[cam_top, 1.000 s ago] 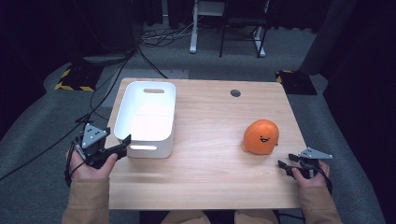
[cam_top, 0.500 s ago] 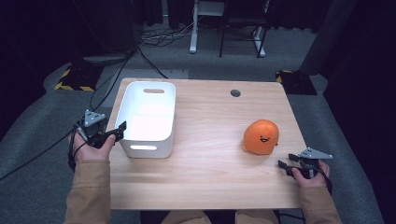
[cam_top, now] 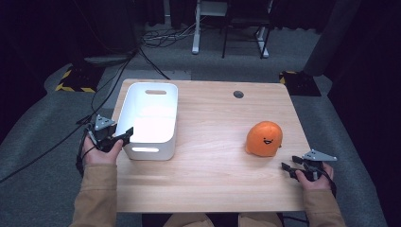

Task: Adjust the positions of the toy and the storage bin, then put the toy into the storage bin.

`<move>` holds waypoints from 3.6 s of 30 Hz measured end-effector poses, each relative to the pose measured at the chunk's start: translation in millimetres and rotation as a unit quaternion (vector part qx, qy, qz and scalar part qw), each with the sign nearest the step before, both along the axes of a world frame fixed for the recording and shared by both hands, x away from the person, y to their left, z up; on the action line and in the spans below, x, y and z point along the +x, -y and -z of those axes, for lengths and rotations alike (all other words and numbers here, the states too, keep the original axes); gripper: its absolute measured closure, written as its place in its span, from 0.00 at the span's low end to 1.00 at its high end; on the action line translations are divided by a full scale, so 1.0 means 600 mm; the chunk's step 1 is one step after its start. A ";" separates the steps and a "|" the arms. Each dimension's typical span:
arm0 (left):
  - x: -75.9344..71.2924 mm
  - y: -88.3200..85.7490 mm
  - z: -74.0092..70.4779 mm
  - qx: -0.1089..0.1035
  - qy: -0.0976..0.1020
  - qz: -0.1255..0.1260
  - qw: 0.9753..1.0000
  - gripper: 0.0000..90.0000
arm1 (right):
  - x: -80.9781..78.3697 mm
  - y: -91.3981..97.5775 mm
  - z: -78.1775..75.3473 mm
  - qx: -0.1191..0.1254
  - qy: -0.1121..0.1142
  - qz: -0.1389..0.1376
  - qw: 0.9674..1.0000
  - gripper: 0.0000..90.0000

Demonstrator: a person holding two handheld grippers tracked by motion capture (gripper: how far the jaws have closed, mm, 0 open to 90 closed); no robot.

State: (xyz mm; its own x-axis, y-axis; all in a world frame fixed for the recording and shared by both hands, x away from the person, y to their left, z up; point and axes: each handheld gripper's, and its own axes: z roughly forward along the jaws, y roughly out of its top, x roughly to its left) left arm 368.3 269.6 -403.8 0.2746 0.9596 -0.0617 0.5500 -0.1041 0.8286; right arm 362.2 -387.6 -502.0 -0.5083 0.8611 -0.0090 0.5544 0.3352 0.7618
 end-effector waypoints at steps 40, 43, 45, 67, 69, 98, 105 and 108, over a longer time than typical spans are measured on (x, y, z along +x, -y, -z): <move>-0.124 0.211 -0.001 -0.007 0.024 0.133 0.991 0.40 | -0.001 -0.001 0.000 0.000 -0.001 -0.004 1.000 0.42; -0.130 0.223 -0.002 -0.007 0.023 0.139 0.990 0.38 | -0.002 -0.002 0.000 -0.001 0.001 -0.007 1.000 0.42; -0.135 0.234 -0.002 -0.008 0.023 0.149 0.989 0.38 | -0.001 -0.002 0.000 -0.001 0.001 -0.008 1.000 0.42; -0.184 0.285 0.000 -0.022 0.028 0.191 0.981 0.38 | -0.001 -0.002 0.000 -0.002 0.001 -0.008 1.000 0.42; -0.188 0.285 0.000 -0.024 0.028 0.190 0.981 0.39 | -0.002 -0.002 0.000 -0.001 0.001 -0.008 1.000 0.42; -0.081 0.157 -0.001 -0.013 0.008 0.112 0.994 0.23 | -0.002 -0.003 0.000 -0.002 -0.002 -0.006 1.000 0.40; -0.041 0.138 0.059 0.028 -0.038 0.087 0.995 0.22 | -0.001 -0.002 0.000 -0.005 -0.004 0.004 1.000 0.35; -0.031 0.135 0.082 0.042 -0.050 0.086 0.994 0.22 | -0.002 -0.003 0.000 -0.002 -0.006 0.012 1.000 0.32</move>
